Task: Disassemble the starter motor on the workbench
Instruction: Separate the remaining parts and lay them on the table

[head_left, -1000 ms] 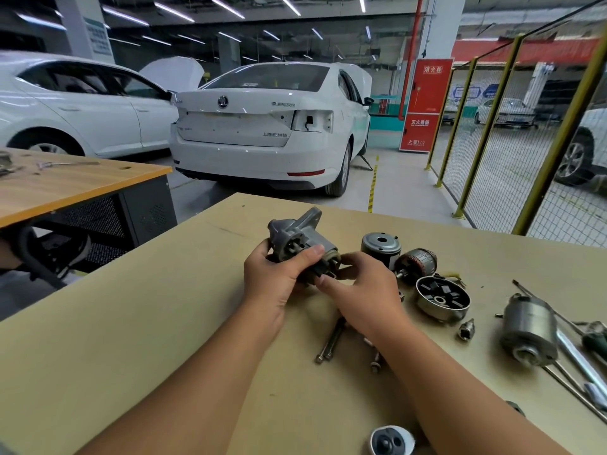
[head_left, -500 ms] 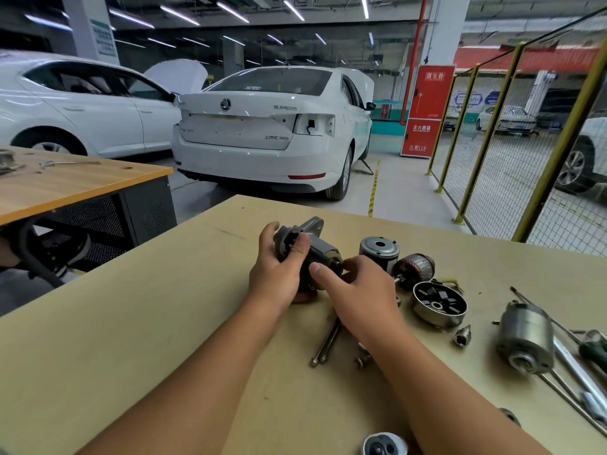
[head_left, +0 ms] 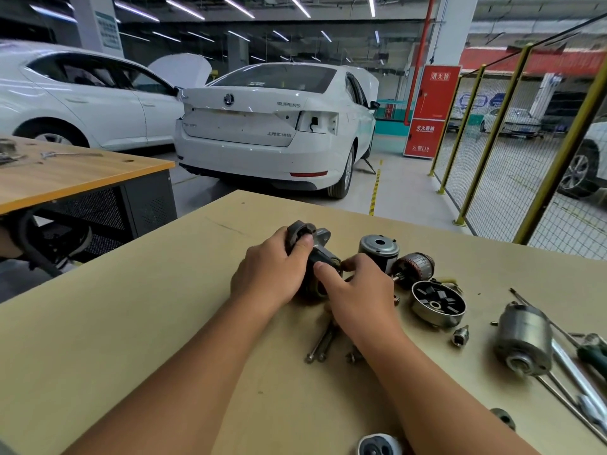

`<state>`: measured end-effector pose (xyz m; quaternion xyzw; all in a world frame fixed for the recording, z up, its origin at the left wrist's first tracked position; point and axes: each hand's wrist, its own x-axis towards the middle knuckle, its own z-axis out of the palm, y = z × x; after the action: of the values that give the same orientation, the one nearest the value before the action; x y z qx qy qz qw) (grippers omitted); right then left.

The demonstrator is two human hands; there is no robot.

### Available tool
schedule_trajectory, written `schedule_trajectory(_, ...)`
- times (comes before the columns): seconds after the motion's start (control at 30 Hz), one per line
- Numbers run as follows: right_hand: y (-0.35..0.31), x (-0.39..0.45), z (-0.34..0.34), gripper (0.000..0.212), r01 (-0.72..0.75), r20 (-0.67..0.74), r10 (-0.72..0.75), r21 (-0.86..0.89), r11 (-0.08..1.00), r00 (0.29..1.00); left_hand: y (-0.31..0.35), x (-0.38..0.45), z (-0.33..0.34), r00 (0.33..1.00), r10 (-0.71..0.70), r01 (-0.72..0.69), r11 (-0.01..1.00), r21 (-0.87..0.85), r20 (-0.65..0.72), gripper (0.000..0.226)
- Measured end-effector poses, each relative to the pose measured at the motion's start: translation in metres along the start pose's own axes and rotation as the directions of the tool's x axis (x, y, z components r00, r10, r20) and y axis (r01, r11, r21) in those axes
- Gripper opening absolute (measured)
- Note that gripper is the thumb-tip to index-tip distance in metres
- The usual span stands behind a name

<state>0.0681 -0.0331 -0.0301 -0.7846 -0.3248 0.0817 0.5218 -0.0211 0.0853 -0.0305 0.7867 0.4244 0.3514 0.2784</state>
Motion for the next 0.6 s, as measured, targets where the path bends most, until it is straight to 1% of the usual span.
schedule_trajectory(0.07,0.0008,0.0001,0.0003,0.037,0.018,-0.002,-0.018,-0.026,0.999,1.000,0.0025,0.0005,-0.0032,0.997,0.008,0.002,0.990,0.141,-0.072,0.044)
schedule_trajectory(0.13,0.0017,0.0001,0.0005,0.039,0.044,-0.015,-0.045,-0.066,0.997,0.999,0.0032,-0.0003,-0.0044,0.994,0.014,0.006,0.984,0.176,-0.113,0.044)
schedule_trajectory(0.2,0.0030,0.0005,0.0011,0.039,0.116,-0.042,-0.123,-0.144,0.983,0.992,0.0026,0.0002,-0.0033,0.986,0.086,-0.070,0.991,0.111,-0.146,0.036)
schedule_trajectory(0.27,0.0036,-0.0004,0.0016,0.036,0.231,-0.065,-0.253,-0.244,0.942,0.965,0.0025,0.0012,-0.0017,0.961,0.188,-0.190,0.982,0.012,-0.200,0.022)
schedule_trajectory(0.33,0.0022,-0.0019,0.0012,0.030,0.337,-0.043,-0.364,-0.290,0.896,0.931,0.0036,0.0015,-0.0013,0.936,0.266,-0.287,0.956,-0.062,-0.229,0.009)
schedule_trajectory(0.37,0.0016,-0.0024,0.0008,0.029,0.367,-0.022,-0.391,-0.298,0.881,0.920,0.0043,0.0008,-0.0011,0.932,0.285,-0.311,0.946,-0.091,-0.225,0.007)
schedule_trajectory(0.5,0.0015,-0.0022,-0.0006,0.029,0.412,0.036,-0.419,-0.277,0.868,0.907,0.0033,0.0003,-0.0006,0.941,0.266,-0.304,0.935,-0.180,-0.208,0.006)
schedule_trajectory(0.6,0.0007,-0.0025,0.0020,0.030,0.440,0.035,-0.448,-0.272,0.856,0.893,0.0036,0.0011,0.0001,0.934,0.264,-0.309,0.935,-0.174,-0.240,0.008)
